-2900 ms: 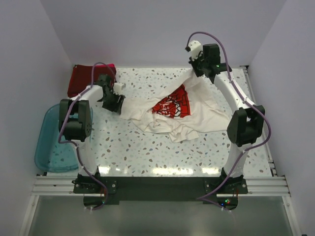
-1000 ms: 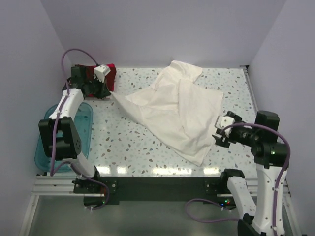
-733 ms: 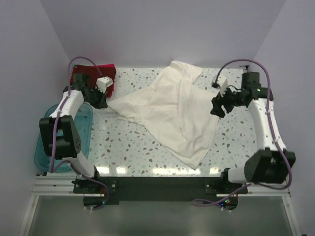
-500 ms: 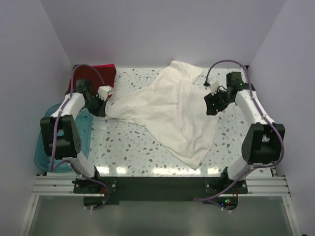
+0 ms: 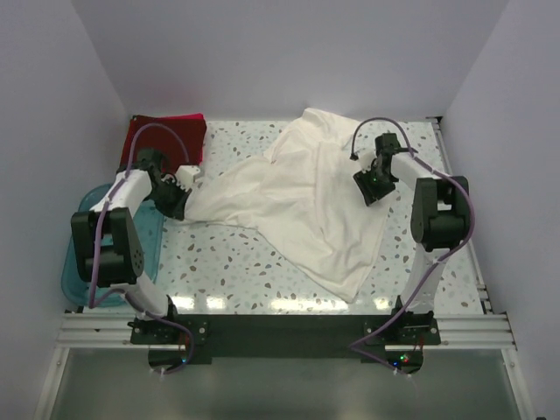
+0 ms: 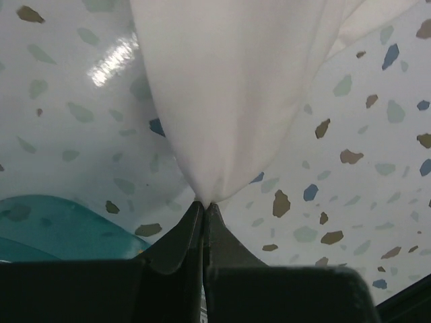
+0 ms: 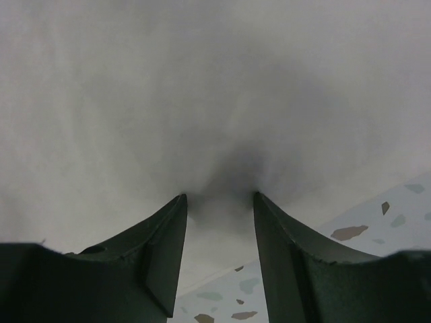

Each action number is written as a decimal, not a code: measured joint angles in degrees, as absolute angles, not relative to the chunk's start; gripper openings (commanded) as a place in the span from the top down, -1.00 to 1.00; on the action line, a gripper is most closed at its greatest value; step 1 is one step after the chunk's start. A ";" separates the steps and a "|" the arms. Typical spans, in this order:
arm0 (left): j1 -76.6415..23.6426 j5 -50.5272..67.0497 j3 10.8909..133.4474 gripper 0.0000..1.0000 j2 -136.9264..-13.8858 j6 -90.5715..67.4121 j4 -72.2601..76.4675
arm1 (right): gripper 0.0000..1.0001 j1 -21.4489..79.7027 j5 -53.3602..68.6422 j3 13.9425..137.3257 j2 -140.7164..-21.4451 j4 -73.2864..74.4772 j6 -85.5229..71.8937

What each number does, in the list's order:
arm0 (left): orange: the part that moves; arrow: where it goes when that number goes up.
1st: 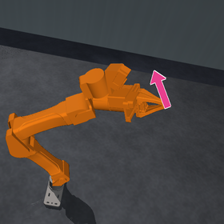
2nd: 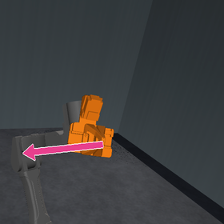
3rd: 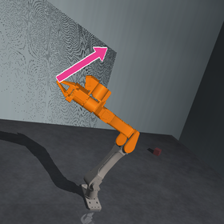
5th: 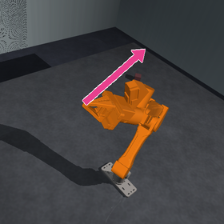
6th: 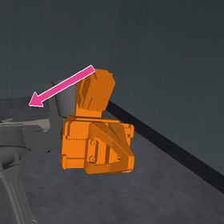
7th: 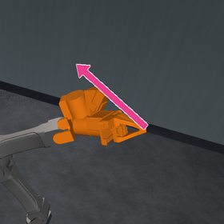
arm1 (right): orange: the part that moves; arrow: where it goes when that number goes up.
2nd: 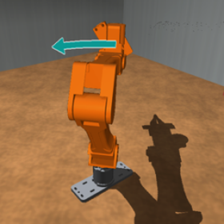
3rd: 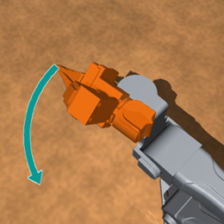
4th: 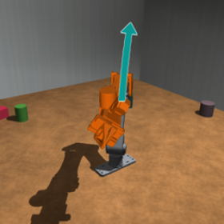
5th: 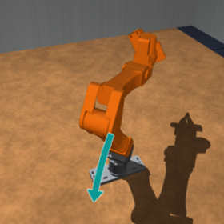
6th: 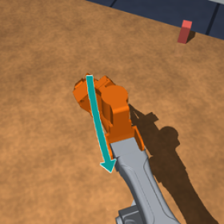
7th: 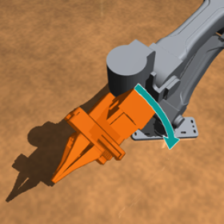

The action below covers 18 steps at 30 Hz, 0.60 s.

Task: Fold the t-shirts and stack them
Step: Flatten the tshirt out

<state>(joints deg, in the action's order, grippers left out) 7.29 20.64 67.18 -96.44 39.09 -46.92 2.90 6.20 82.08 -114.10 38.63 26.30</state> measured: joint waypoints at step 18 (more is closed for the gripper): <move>-17.58 23.55 64.34 -0.32 -86.37 58.81 -73.38 | 0.20 -10.74 -10.44 91.98 -122.30 40.99 41.39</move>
<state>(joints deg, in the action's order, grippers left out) -17.58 23.55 64.34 -86.37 58.81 -73.38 -10.74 -10.44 91.98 -122.30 40.99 41.39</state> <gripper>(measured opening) 0.648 0.400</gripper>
